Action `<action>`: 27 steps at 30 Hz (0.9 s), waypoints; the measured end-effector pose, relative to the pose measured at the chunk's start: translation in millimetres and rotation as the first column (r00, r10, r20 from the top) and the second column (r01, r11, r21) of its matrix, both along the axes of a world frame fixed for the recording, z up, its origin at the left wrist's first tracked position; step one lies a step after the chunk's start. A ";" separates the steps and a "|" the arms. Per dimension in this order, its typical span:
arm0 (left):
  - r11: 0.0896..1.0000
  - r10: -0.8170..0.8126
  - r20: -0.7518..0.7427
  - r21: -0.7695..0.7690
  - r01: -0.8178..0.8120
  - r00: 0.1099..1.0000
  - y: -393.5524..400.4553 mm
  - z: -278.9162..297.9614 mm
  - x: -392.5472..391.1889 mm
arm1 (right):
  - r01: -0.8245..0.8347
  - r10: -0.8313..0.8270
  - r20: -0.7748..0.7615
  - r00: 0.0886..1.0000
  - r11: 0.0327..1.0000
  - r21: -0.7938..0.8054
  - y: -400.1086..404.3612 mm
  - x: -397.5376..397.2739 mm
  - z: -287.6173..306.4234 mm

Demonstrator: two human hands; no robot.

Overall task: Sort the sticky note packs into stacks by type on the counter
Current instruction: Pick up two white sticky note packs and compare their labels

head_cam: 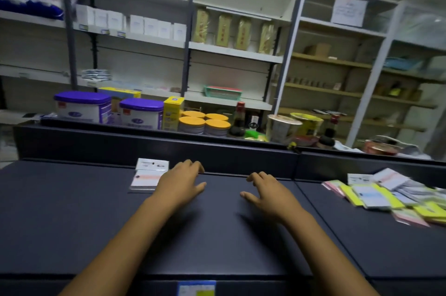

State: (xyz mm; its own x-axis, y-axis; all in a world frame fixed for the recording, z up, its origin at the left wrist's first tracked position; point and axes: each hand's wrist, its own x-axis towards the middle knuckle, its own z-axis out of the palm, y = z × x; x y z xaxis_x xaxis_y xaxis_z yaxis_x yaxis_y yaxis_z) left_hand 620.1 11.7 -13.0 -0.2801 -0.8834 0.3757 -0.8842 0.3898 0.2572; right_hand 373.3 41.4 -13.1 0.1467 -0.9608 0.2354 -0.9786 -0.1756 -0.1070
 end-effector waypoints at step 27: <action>0.893 -0.449 0.032 -0.014 0.450 0.893 164.8 15.8 -462.1 | 0.442 -0.438 0.069 0.896 0.896 -0.042 250.3 -413.7 16.1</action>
State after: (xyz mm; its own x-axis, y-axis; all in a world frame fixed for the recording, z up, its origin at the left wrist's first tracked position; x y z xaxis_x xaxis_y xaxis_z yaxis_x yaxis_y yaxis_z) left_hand 158.0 176.6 2.8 -0.6554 -0.6531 0.3793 -0.6200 0.7521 0.2236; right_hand -40.4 291.6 3.0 -0.3031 -0.9093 0.2851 -0.9499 0.2643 -0.1668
